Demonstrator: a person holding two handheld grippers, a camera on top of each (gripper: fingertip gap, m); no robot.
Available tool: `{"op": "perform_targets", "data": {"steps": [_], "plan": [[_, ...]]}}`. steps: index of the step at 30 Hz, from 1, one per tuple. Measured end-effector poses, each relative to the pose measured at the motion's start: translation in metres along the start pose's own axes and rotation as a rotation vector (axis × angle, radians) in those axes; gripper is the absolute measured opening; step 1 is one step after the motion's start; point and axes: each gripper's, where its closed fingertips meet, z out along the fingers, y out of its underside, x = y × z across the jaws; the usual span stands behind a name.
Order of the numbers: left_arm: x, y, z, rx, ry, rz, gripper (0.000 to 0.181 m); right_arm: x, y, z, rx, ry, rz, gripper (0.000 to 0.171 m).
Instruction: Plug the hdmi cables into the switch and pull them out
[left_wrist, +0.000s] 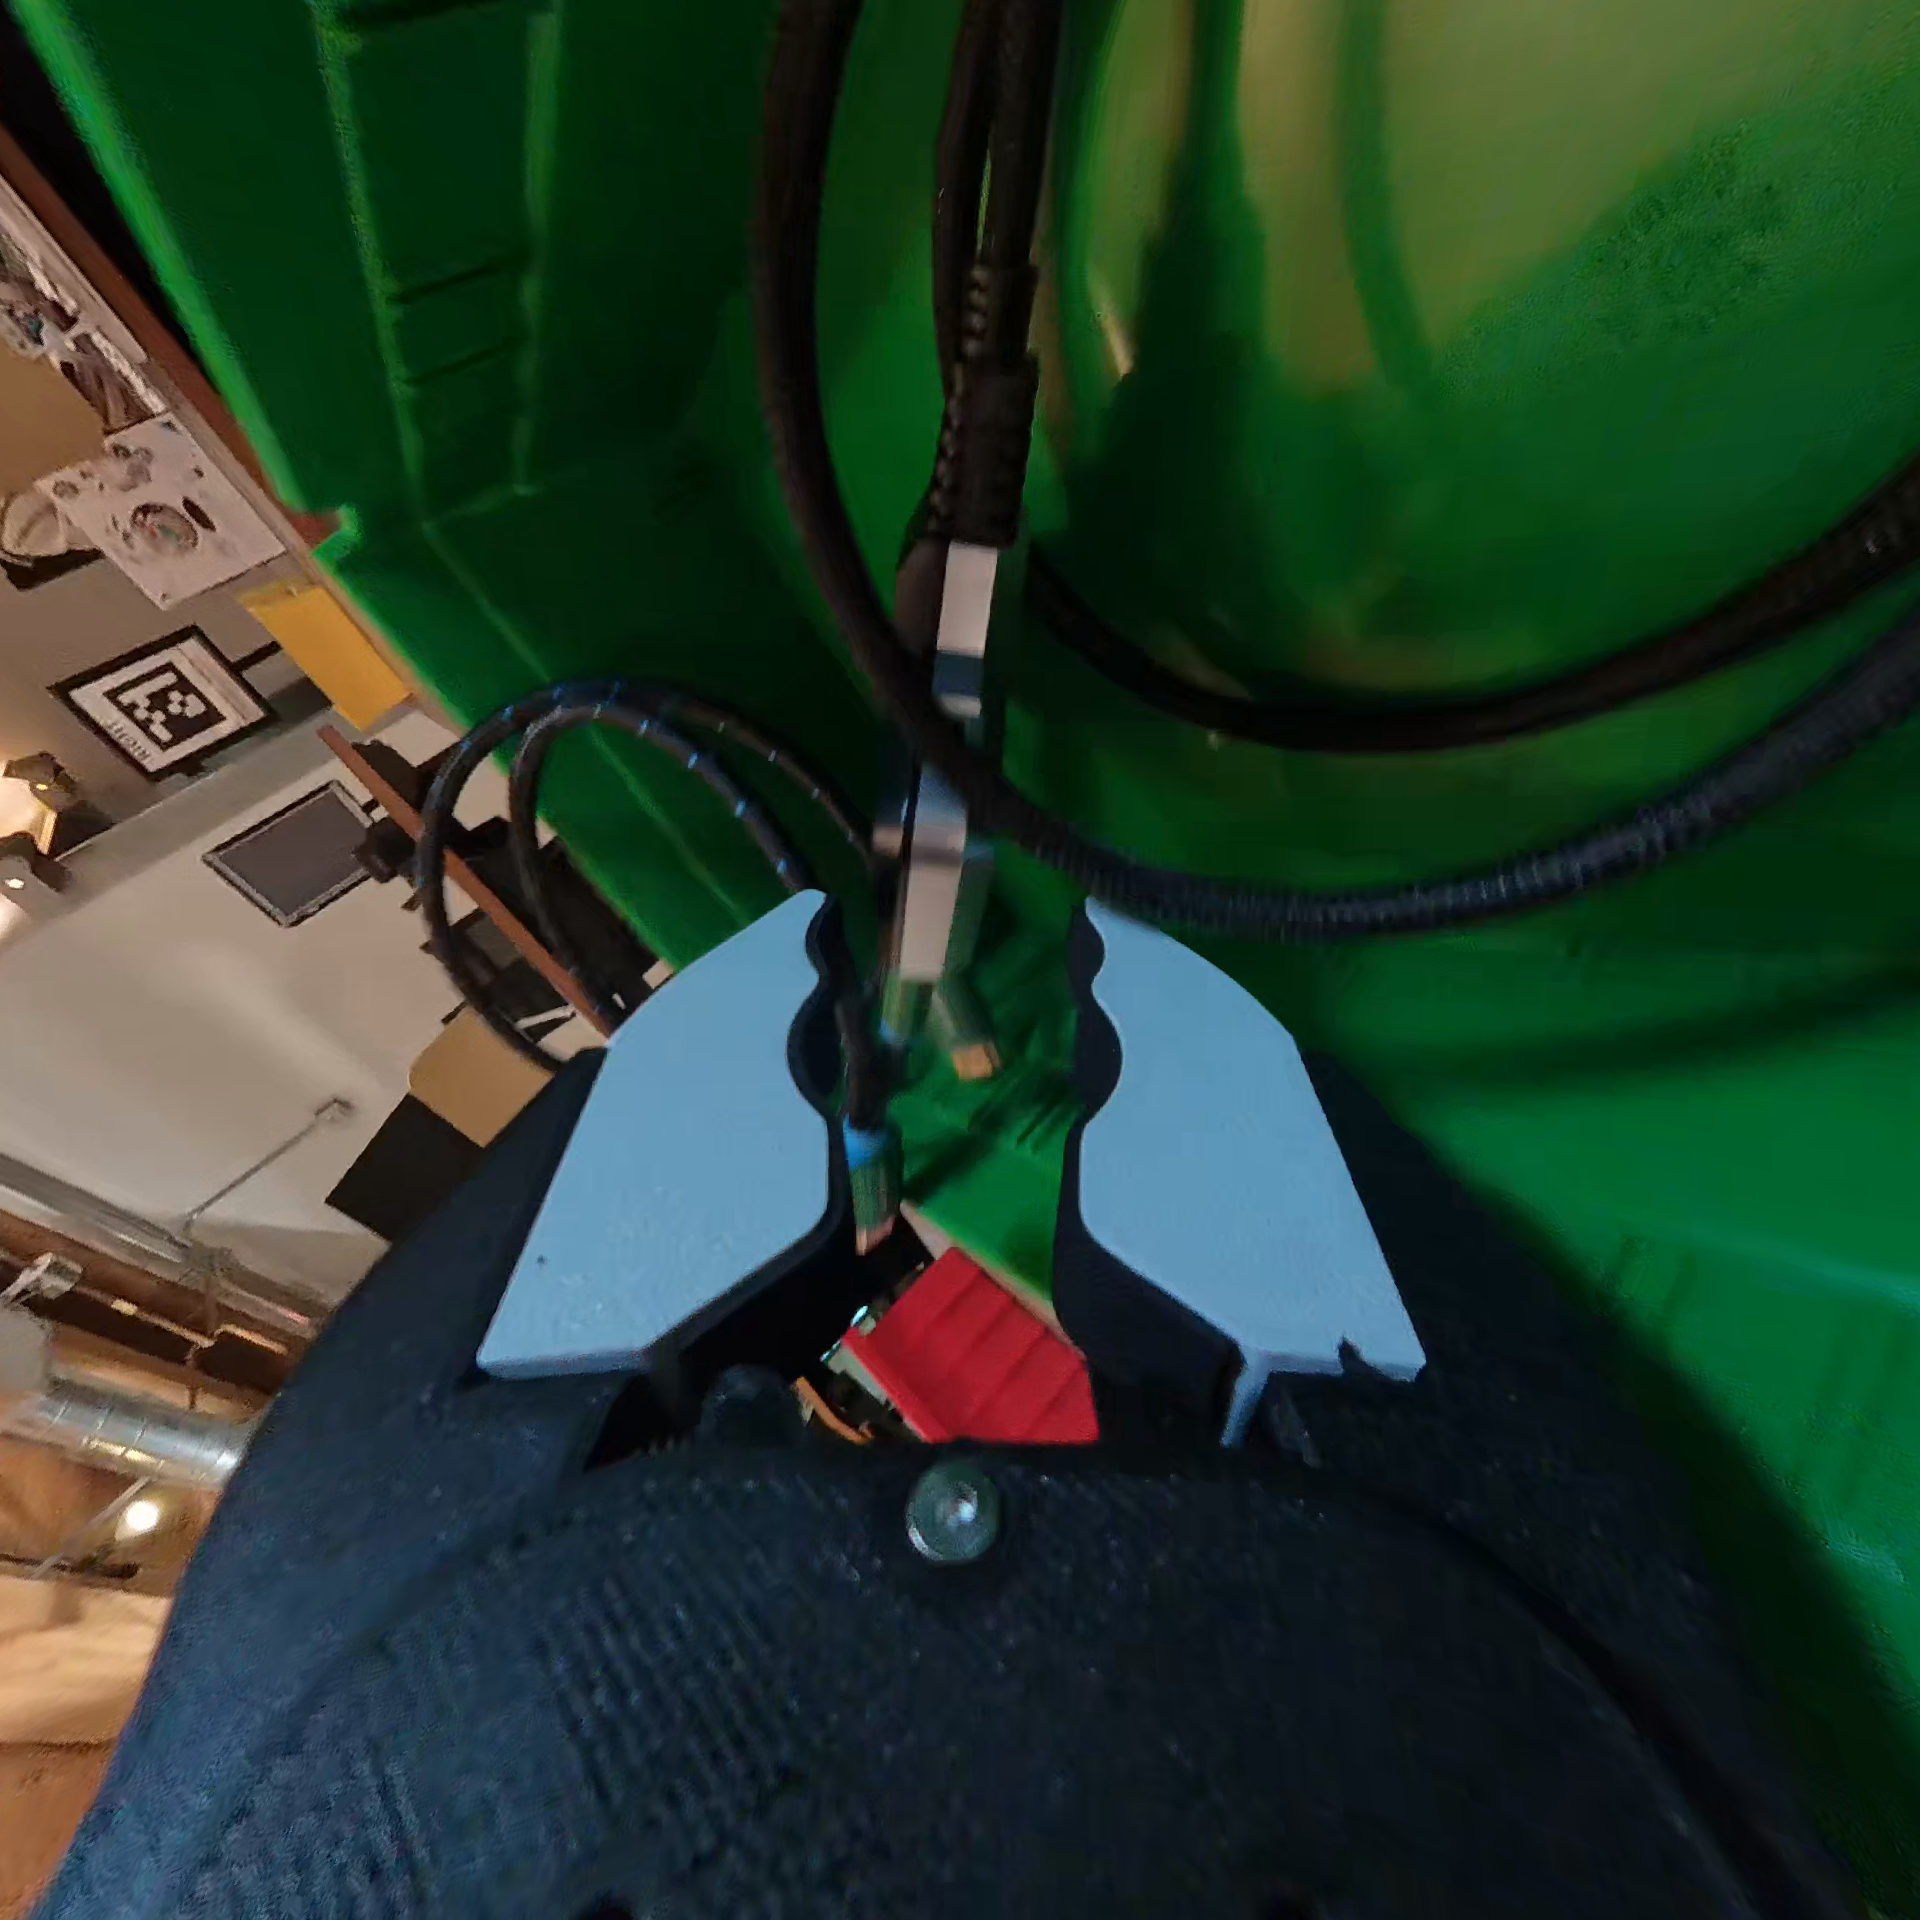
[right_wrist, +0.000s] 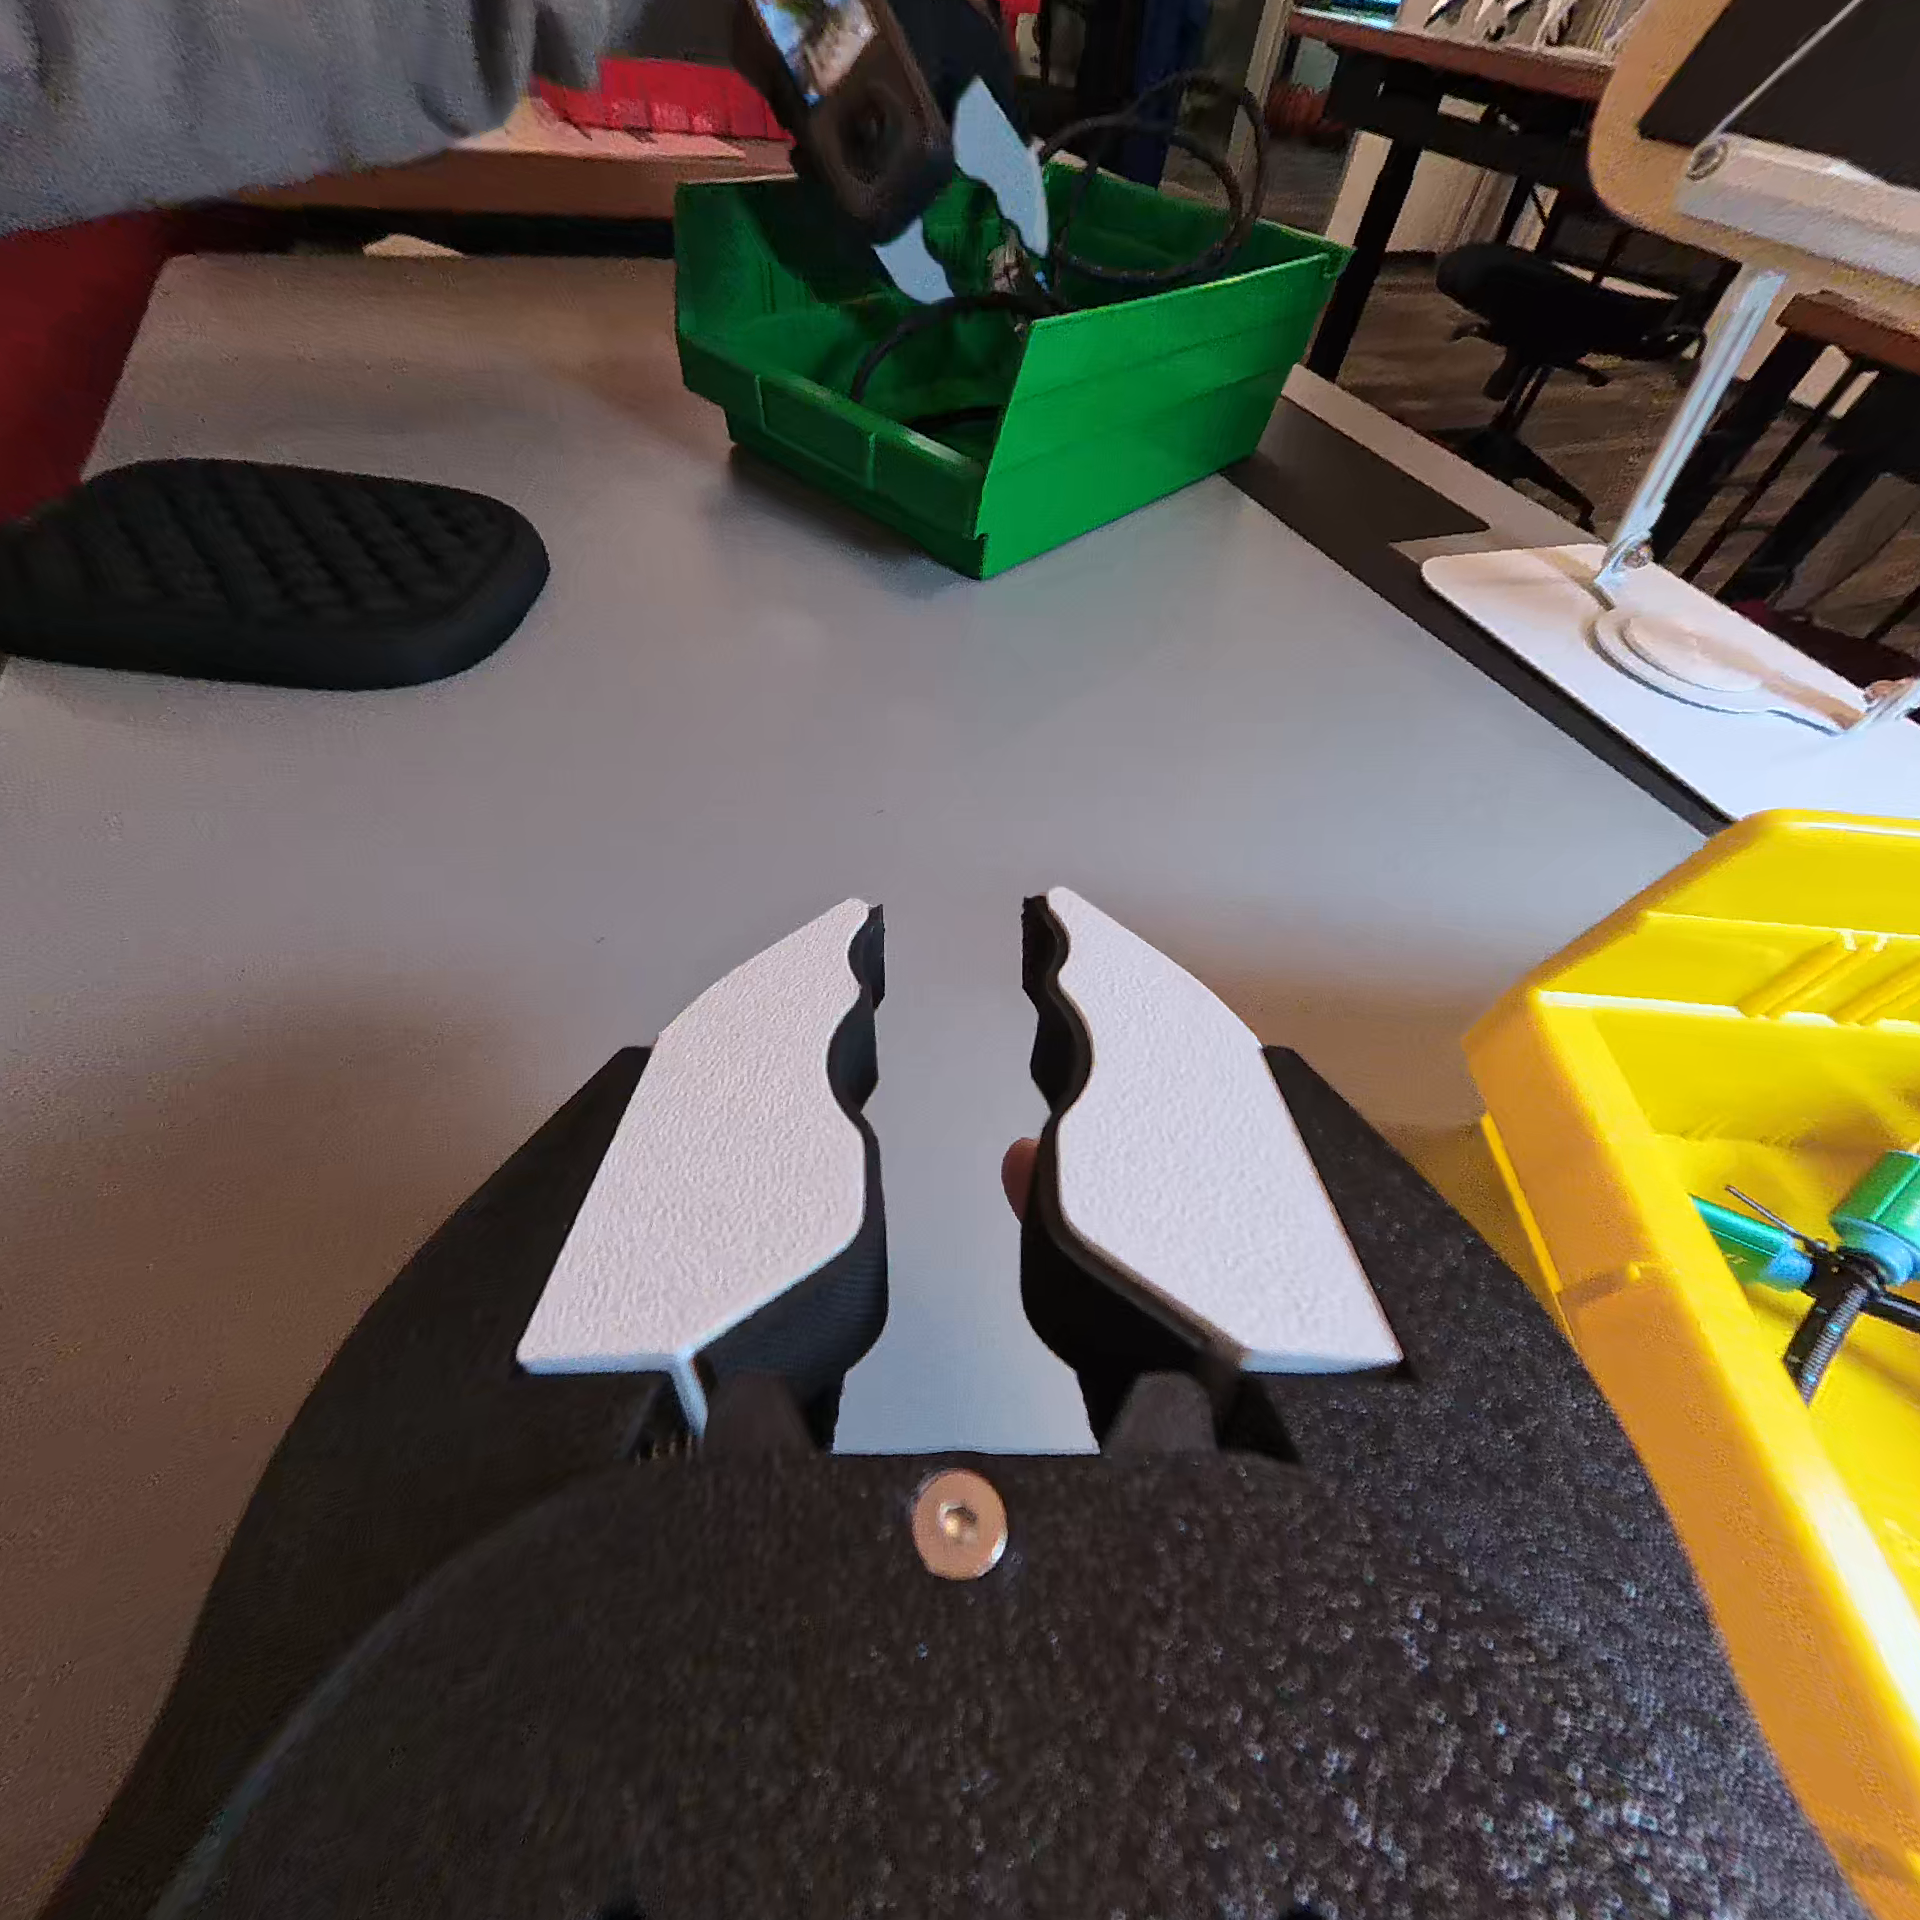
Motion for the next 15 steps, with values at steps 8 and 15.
{"op": "perform_targets", "data": {"steps": [8, 15], "plan": [[-0.014, -0.006, 0.015, 0.08, -0.109, -0.052, 0.023, -0.001, 0.003, -0.006, -0.017, 0.039, -0.087, 0.023], [-0.065, 0.016, -0.076, 0.088, -0.332, -0.095, 0.022, 0.0, -0.004, -0.004, 0.014, 0.025, -0.046, 0.022]]}}
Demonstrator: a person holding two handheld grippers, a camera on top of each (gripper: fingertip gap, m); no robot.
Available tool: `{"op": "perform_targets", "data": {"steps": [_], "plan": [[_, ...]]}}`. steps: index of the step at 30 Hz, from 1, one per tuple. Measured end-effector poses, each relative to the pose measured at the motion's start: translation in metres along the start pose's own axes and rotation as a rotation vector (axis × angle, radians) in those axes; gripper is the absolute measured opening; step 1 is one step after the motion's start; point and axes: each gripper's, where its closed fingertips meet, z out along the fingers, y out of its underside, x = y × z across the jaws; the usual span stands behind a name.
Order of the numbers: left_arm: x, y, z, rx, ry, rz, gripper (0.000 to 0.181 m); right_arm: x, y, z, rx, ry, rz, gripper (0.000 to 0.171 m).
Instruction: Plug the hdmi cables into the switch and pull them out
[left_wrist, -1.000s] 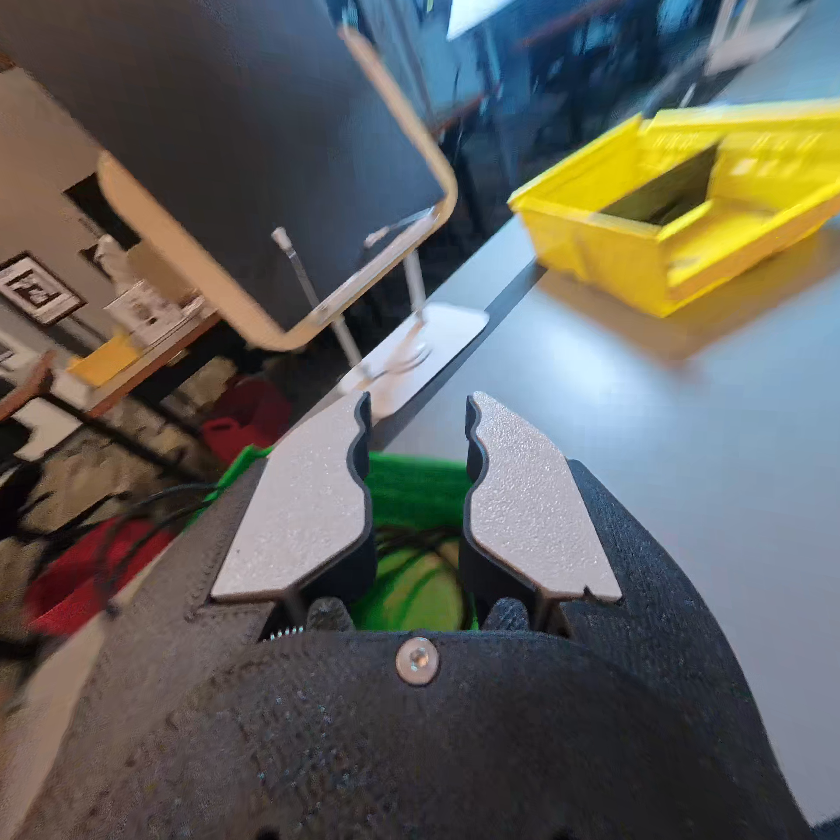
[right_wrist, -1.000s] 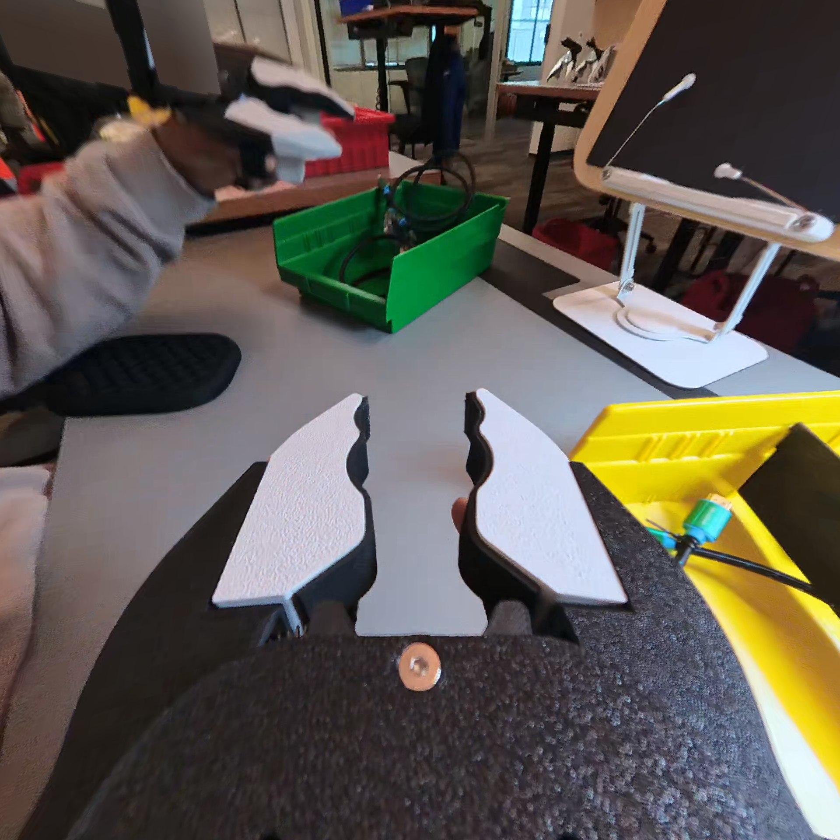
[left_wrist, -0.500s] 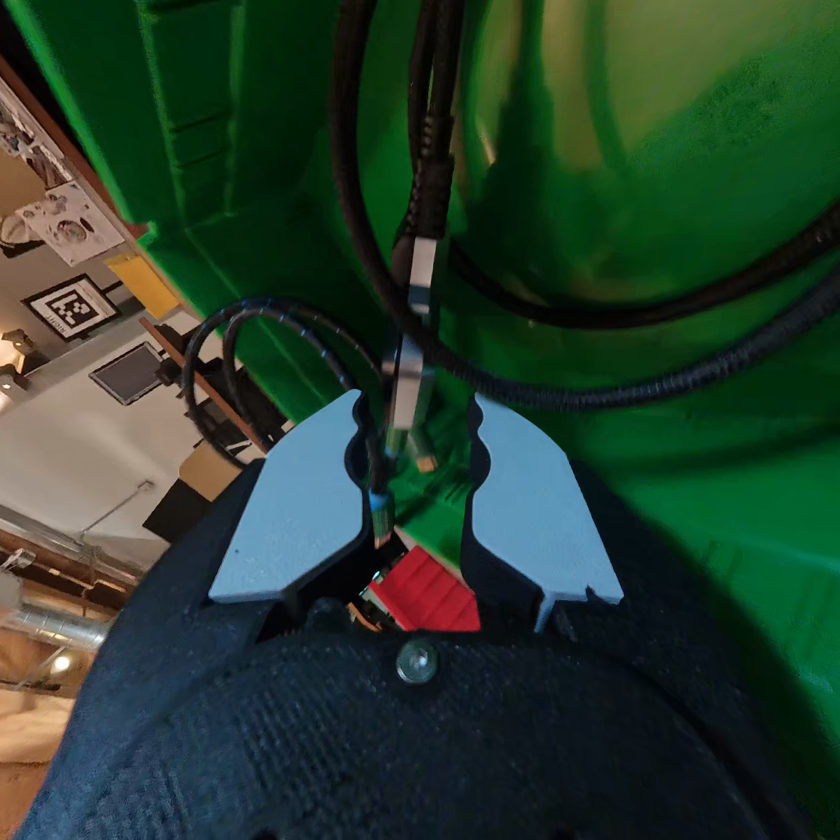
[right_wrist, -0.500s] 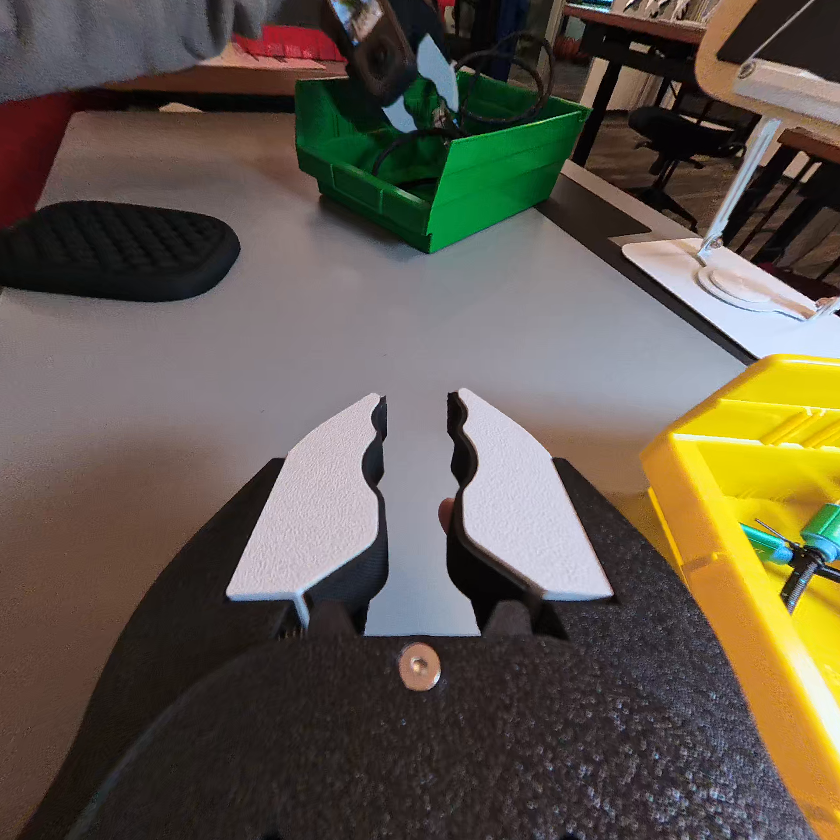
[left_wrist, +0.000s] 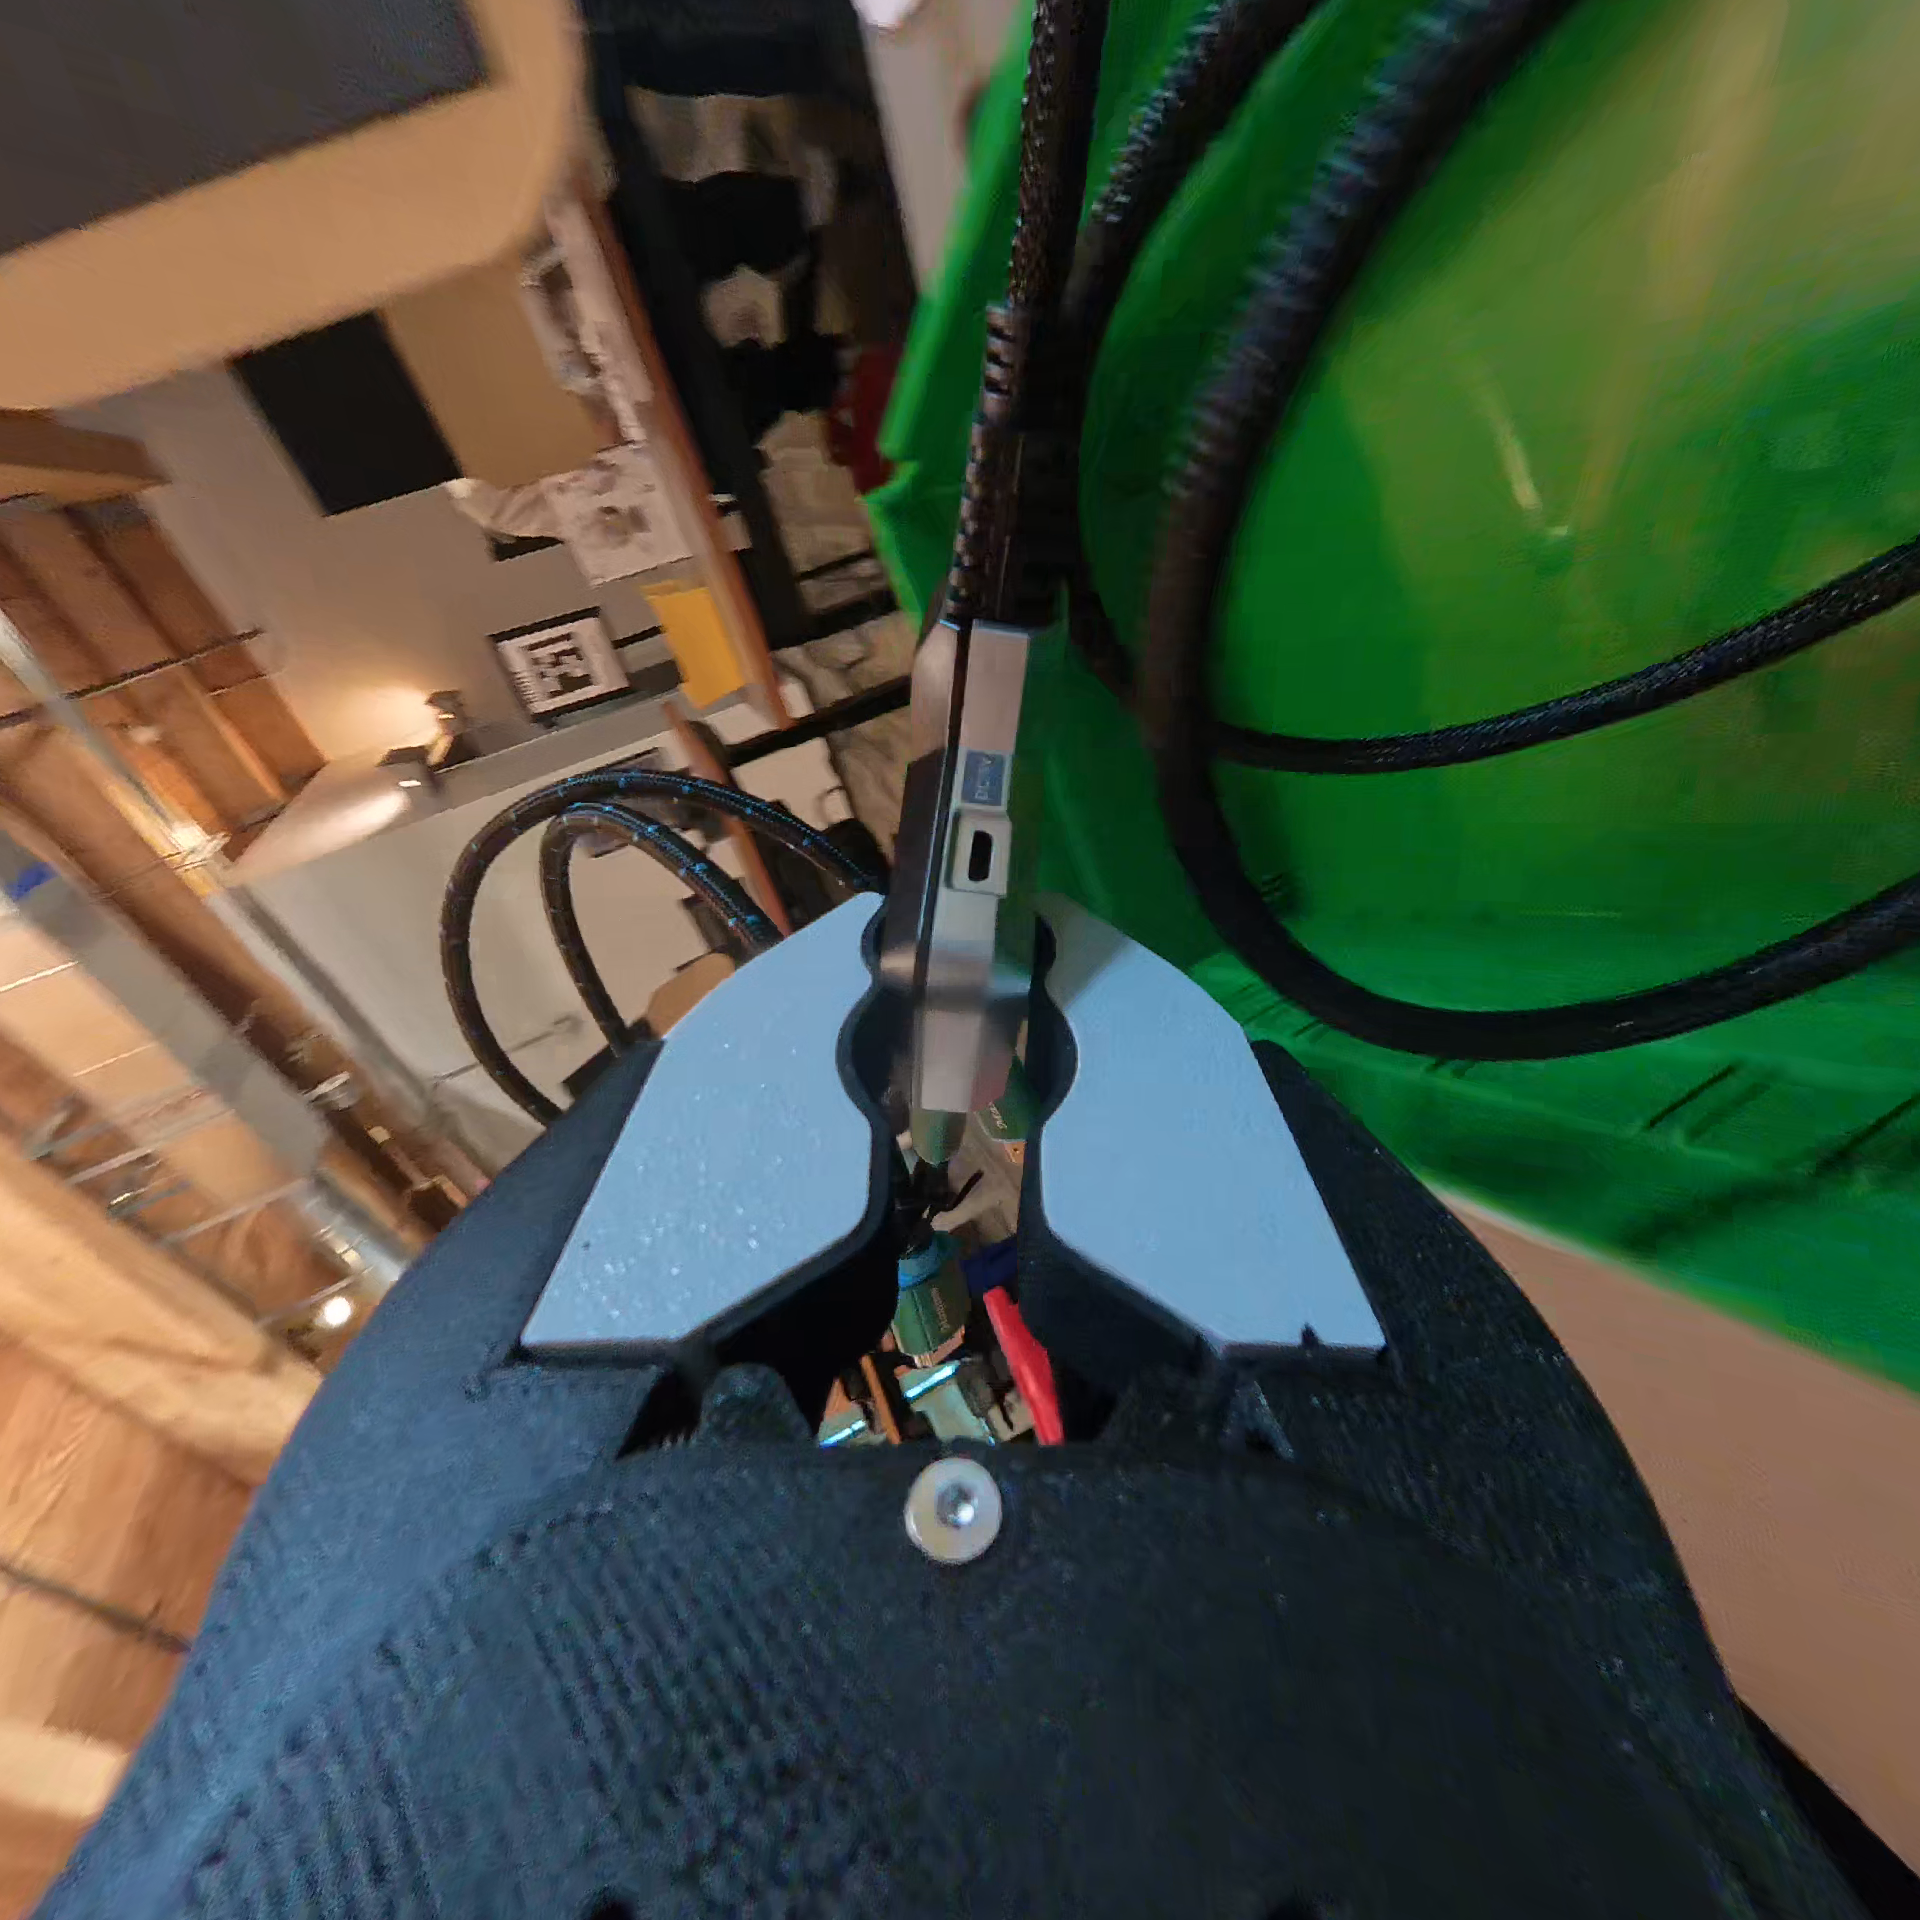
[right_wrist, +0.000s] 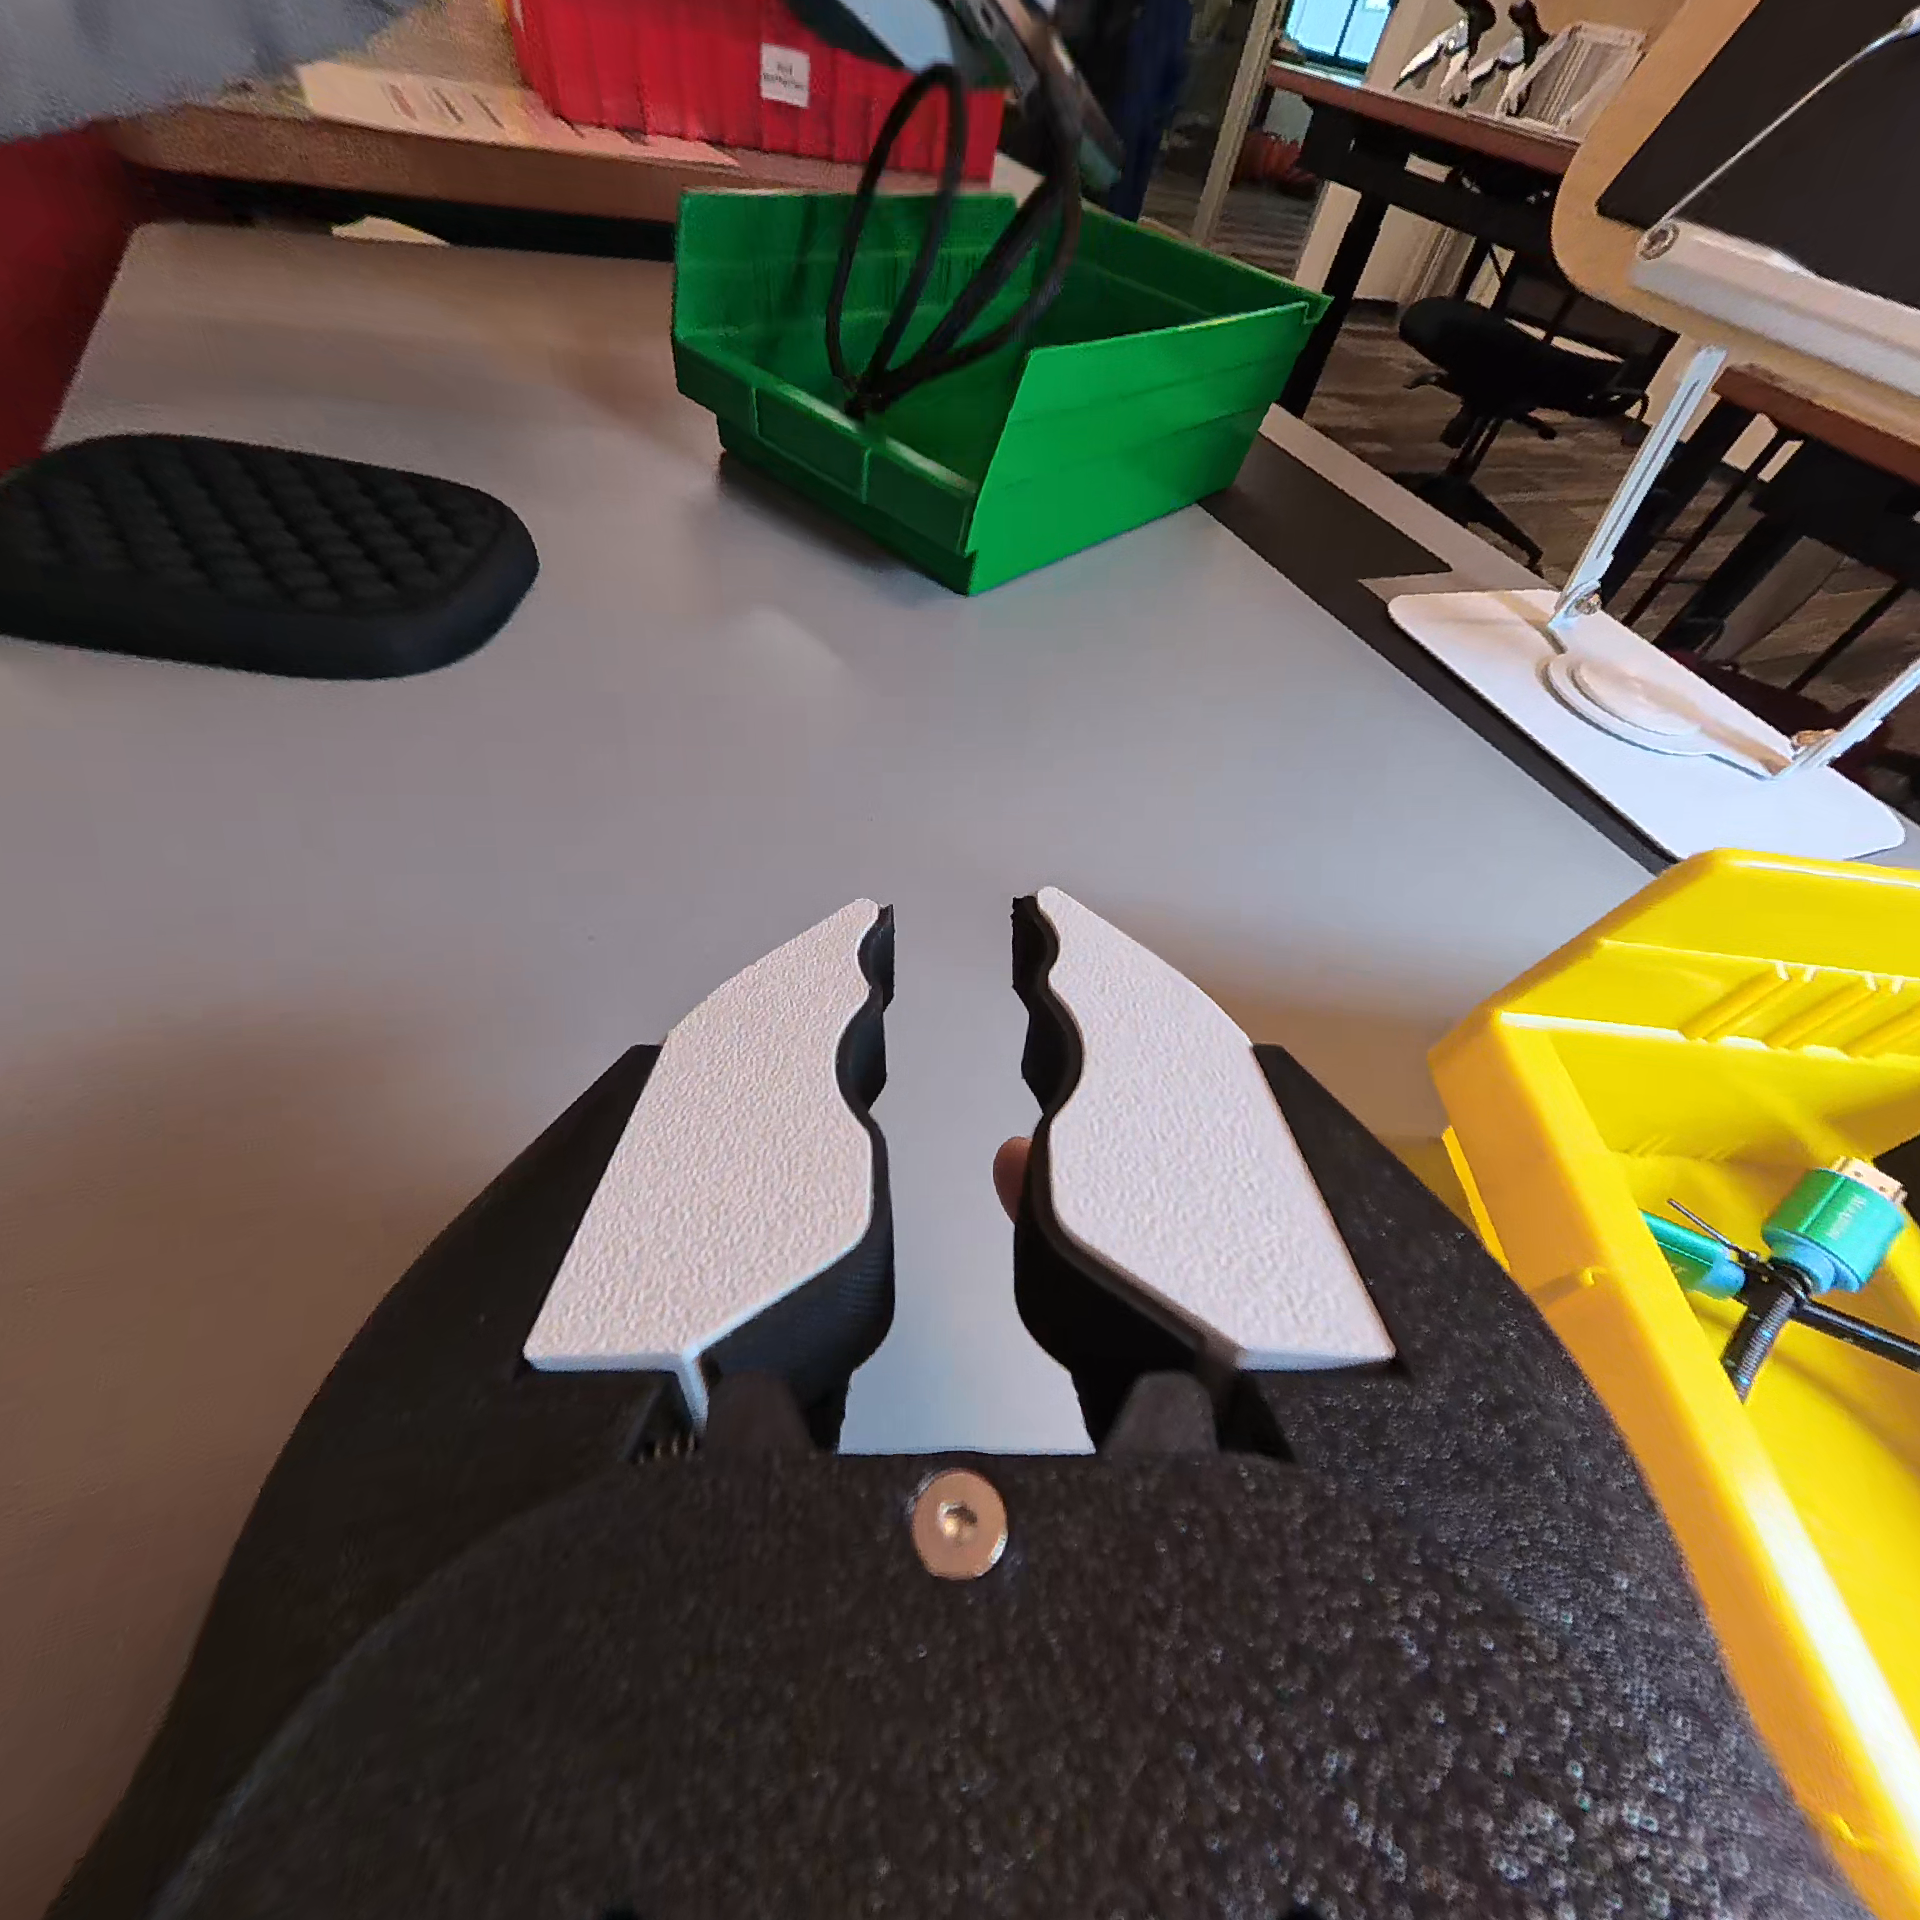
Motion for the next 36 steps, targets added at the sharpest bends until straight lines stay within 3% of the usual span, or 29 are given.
{"op": "perform_targets", "data": {"steps": [8, 14, 20, 25, 30, 32, 36], "plan": [[-0.08, -0.04, -0.089, 0.086, -0.394, 0.029, 0.023, 0.004, -0.055, 0.0, 0.154, -0.008, 0.133, 0.023], [-0.097, -0.111, -0.126, 0.245, -0.594, 0.089, 0.023, 0.014, -0.115, 0.0, 0.301, -0.133, 0.332, 0.038], [-0.104, -0.195, -0.171, 0.527, -0.75, 0.062, 0.023, 0.02, -0.13, 0.014, 0.359, -0.296, 0.531, 0.047], [-0.082, -0.263, -0.198, 0.738, -0.787, 0.041, 0.022, 0.004, -0.137, 0.002, 0.458, -0.537, 0.72, 0.053], [-0.046, -0.314, -0.21, 0.914, -0.729, 0.048, 0.021, 0.008, -0.133, -0.006, 0.46, -0.575, 0.832, 0.049], [-0.034, -0.328, -0.212, 0.952, -0.717, 0.06, 0.022, 0.002, -0.13, -0.005, 0.453, -0.612, 0.848, 0.039], [-0.03, -0.329, -0.2, 0.973, -0.659, -0.051, 0.023, 0.007, -0.121, -0.002, 0.473, -0.552, 0.852, 0.036]]}}
